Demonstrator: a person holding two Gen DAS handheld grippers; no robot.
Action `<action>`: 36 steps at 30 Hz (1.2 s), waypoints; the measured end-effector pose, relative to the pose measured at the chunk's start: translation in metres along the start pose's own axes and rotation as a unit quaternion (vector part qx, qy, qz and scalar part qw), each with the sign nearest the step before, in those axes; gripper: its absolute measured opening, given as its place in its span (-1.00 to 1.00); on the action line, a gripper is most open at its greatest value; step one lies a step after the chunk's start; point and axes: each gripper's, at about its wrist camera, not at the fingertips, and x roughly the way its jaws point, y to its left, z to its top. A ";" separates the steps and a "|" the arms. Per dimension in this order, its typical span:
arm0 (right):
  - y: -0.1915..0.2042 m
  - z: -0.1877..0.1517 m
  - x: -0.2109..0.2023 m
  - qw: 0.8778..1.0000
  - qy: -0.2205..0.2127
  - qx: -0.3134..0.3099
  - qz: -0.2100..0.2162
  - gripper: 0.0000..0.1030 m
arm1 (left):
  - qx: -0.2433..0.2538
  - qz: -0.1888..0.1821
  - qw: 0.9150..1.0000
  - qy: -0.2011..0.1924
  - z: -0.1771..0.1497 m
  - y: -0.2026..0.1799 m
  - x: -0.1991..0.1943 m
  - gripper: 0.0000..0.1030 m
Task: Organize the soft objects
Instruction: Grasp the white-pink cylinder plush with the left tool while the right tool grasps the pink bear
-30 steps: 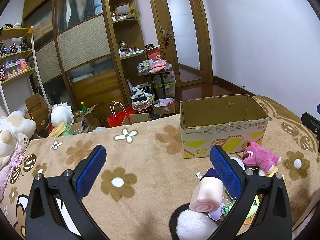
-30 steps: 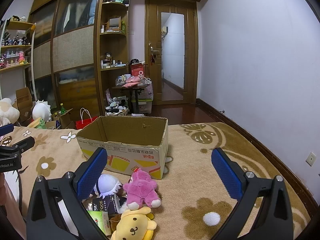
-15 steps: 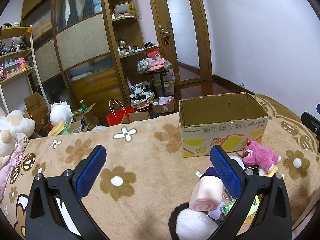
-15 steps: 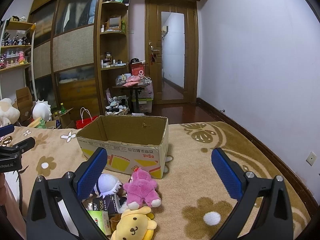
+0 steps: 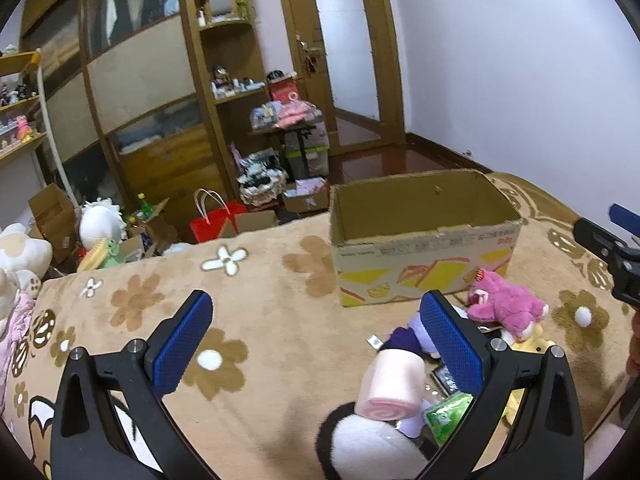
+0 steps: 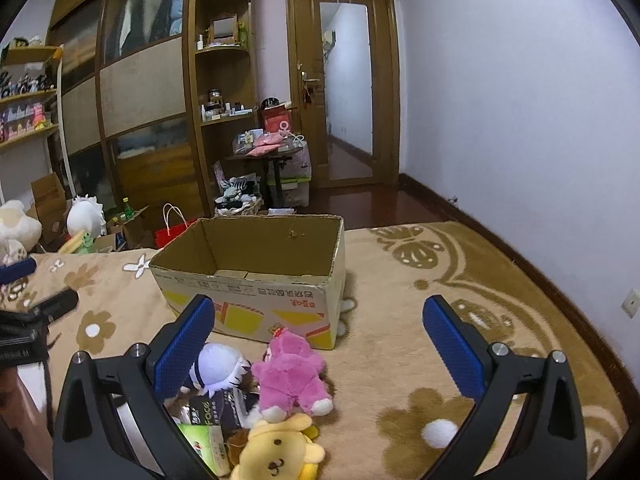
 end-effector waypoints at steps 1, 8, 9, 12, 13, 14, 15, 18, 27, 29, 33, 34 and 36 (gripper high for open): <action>-0.001 0.000 0.004 1.000 0.005 0.006 0.003 1.00 | 0.001 -0.006 1.000 0.008 0.000 -0.001 0.003 0.99; -0.005 -0.003 0.038 0.998 0.054 0.018 0.017 1.00 | 0.005 -0.041 0.997 0.065 -0.001 -0.018 0.035 0.99; -0.005 -0.003 0.044 0.998 0.061 0.017 0.018 1.00 | 0.005 -0.045 0.996 0.074 -0.002 -0.020 0.039 0.99; -0.006 -0.007 0.058 0.997 0.077 0.016 0.015 1.00 | 0.006 -0.052 0.993 0.102 -0.007 -0.024 0.054 0.99; -0.006 -0.008 0.062 0.996 0.083 0.016 0.015 1.00 | 0.007 -0.054 0.992 0.111 -0.007 -0.027 0.059 0.99; -0.006 -0.009 0.066 0.996 0.090 0.017 0.016 1.00 | 0.006 -0.054 0.991 0.123 -0.008 -0.028 0.065 0.99; -0.006 -0.011 0.070 0.995 0.097 0.017 0.015 1.00 | 0.005 -0.053 0.989 0.136 -0.011 -0.028 0.072 0.99; -0.006 -0.016 0.083 0.993 0.116 0.017 0.018 1.00 | 0.005 -0.060 0.985 0.161 -0.016 -0.031 0.085 0.99; -0.006 -0.034 0.118 0.984 0.176 0.014 0.034 1.00 | 0.032 -0.081 0.975 0.206 -0.027 -0.048 0.104 0.99; -0.007 -0.038 0.124 0.981 0.187 0.018 0.040 1.00 | 0.039 -0.082 0.972 0.219 -0.030 -0.052 0.109 0.99; -0.009 -0.045 0.135 0.977 0.208 0.027 0.047 1.00 | 0.041 -0.083 0.965 0.247 -0.036 -0.054 0.120 0.98; -0.010 -0.047 0.138 0.975 0.214 0.028 0.048 1.00 | 0.037 -0.087 0.962 0.255 -0.038 -0.054 0.122 0.96; -0.010 -0.052 0.146 0.970 0.236 0.030 0.053 0.81 | 0.030 -0.089 0.956 0.277 -0.043 -0.053 0.128 0.62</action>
